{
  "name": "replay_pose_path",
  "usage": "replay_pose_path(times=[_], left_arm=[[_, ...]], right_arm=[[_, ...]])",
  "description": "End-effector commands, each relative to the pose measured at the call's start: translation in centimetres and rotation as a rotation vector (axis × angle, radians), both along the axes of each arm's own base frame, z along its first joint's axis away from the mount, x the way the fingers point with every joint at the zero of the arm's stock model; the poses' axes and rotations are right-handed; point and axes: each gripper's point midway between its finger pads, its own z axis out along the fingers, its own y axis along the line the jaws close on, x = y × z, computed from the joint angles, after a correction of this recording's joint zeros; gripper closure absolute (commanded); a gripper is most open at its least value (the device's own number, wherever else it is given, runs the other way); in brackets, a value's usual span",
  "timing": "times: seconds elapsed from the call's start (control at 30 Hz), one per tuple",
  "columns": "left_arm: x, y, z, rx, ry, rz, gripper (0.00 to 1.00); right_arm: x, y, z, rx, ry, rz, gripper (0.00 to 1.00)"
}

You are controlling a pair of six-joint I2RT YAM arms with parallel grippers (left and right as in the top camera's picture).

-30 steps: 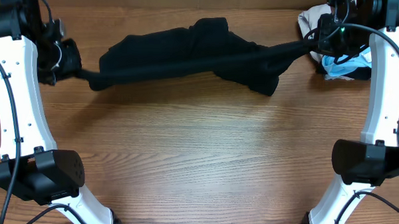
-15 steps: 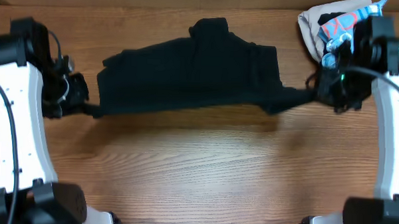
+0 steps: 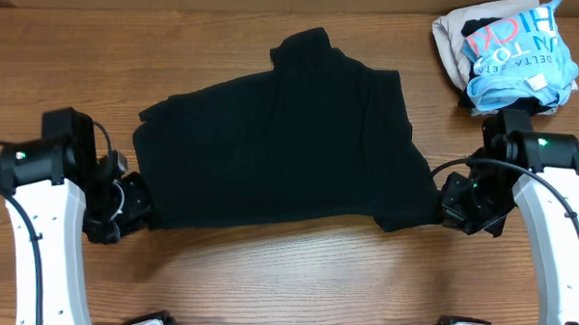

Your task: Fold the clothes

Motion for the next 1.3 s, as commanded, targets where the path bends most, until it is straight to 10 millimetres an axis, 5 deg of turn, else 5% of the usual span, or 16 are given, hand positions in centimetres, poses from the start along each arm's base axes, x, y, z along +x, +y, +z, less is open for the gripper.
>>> replay_pose_path(times=[0.0, 0.23, 0.37, 0.63, 0.83, 1.13, 1.23, 1.27], left_arm=[[-0.8, -0.2, -1.8, -0.015, 0.045, 0.104, 0.96], [0.4, 0.2, -5.8, -0.001, 0.012, 0.171, 0.96], [1.8, 2.1, -7.3, 0.093, -0.038, 0.241, 0.96], [5.4, 5.9, -7.9, 0.271, -0.198, 0.280, 0.96], [9.0, 6.8, -7.4, 0.293, -0.337, 0.265, 0.96], [13.9, 7.3, -8.2, 0.316, -0.467, 0.213, 0.96], [14.3, 7.4, -9.4, 0.312, -0.443, 0.210, 0.87], [14.3, 7.4, -9.8, 0.310, -0.433, 0.209, 0.66]], right_arm=[[0.8, -0.5, 0.1, -0.021, -0.059, -0.022, 0.96], [5.9, -0.8, 0.4, -0.031, -0.275, 0.036, 0.96], [9.5, -0.1, 0.8, 0.003, -0.420, 0.110, 0.96], [17.0, 3.1, 1.3, 0.027, -0.676, 0.239, 0.96], [21.4, 6.8, -1.0, 0.015, -0.762, 0.325, 0.94], [26.0, 6.3, -5.3, -0.052, -0.801, 0.248, 0.92], [26.6, 6.4, -5.2, -0.053, -0.822, 0.249, 0.74], [26.7, 6.4, -5.1, -0.054, -0.831, 0.251, 0.57]])
